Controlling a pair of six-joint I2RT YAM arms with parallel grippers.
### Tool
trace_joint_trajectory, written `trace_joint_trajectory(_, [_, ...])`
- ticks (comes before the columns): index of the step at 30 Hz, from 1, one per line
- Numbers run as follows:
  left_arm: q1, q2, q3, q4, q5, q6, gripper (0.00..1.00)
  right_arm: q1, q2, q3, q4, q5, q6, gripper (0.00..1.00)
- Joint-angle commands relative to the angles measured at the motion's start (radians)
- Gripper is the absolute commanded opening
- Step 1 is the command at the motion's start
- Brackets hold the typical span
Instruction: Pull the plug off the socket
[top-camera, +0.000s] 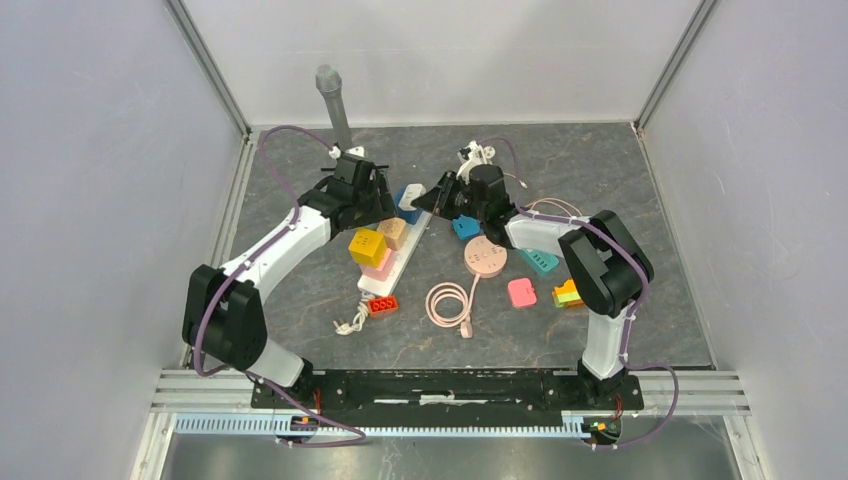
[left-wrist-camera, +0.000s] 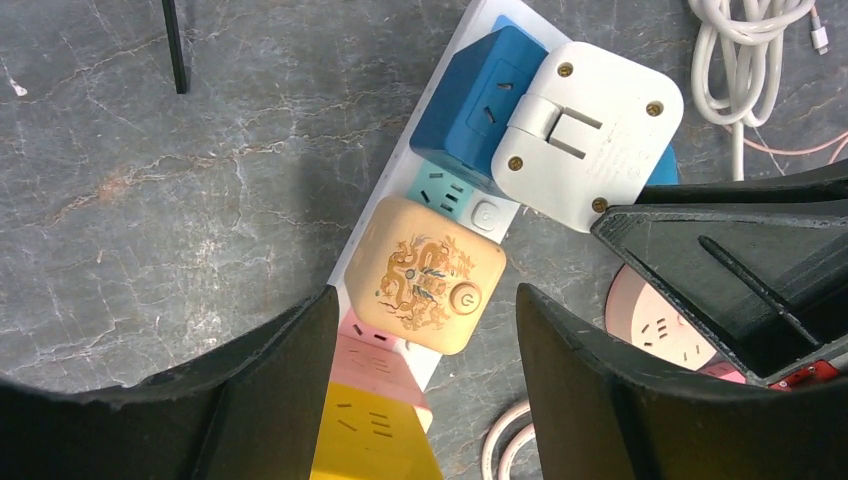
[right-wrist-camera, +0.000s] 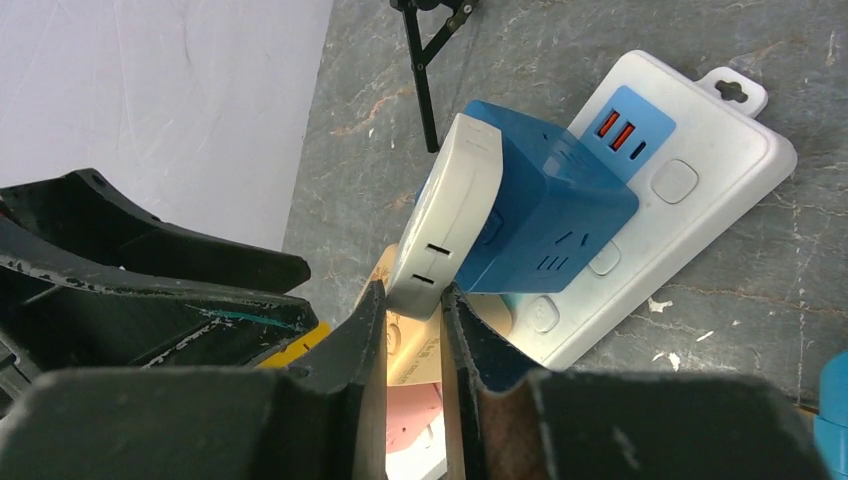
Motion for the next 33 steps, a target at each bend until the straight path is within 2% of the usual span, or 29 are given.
trace_joint_trajectory(1, [0.023, -0.057, -0.007, 0.037, 0.029, -0.022, 0.72, 0.004, -0.023, -0.009, 0.034, -0.1, -0.081, 0.1])
trace_joint_trajectory(9, [0.111, 0.049, 0.025, 0.112, 0.193, -0.067, 0.72, 0.003, -0.001, 0.046, -0.04, -0.14, -0.156, 0.11])
trace_joint_trajectory(11, [0.123, 0.101, 0.055, 0.146, 0.252, -0.09, 0.69, 0.0, 0.0, 0.042, -0.033, -0.13, -0.137, 0.12])
trace_joint_trajectory(13, [0.125, 0.149, 0.089, 0.151, 0.272, -0.09, 0.64, -0.003, -0.011, 0.029, -0.019, -0.113, -0.122, 0.17])
trace_joint_trajectory(14, [0.124, 0.16, 0.094, 0.158, 0.272, -0.089, 0.61, -0.003, -0.022, 0.02, -0.02, -0.091, -0.115, 0.23])
trace_joint_trajectory(16, [0.126, 0.175, 0.078, 0.2, 0.279, -0.093, 0.6, -0.003, -0.04, 0.008, -0.016, -0.055, -0.111, 0.41])
trace_joint_trajectory(18, [0.13, 0.185, 0.059, 0.241, 0.287, -0.105, 0.59, -0.005, -0.051, -0.001, -0.001, -0.031, -0.098, 0.51])
trace_joint_trajectory(22, [0.141, 0.203, 0.03, 0.32, 0.292, -0.12, 0.59, -0.009, -0.043, -0.013, 0.064, -0.003, -0.04, 0.56])
trace_joint_trajectory(26, [0.147, 0.213, 0.016, 0.333, 0.284, -0.118, 0.59, -0.01, -0.031, -0.003, 0.084, 0.031, 0.005, 0.56])
trace_joint_trajectory(29, [0.15, 0.196, -0.016, 0.357, 0.273, -0.131, 0.59, -0.011, -0.033, -0.006, 0.102, 0.049, 0.024, 0.57])
trace_joint_trajectory(33, [0.149, 0.138, -0.084, 0.419, 0.248, -0.155, 0.59, -0.009, -0.03, 0.001, 0.102, 0.065, 0.049, 0.62])
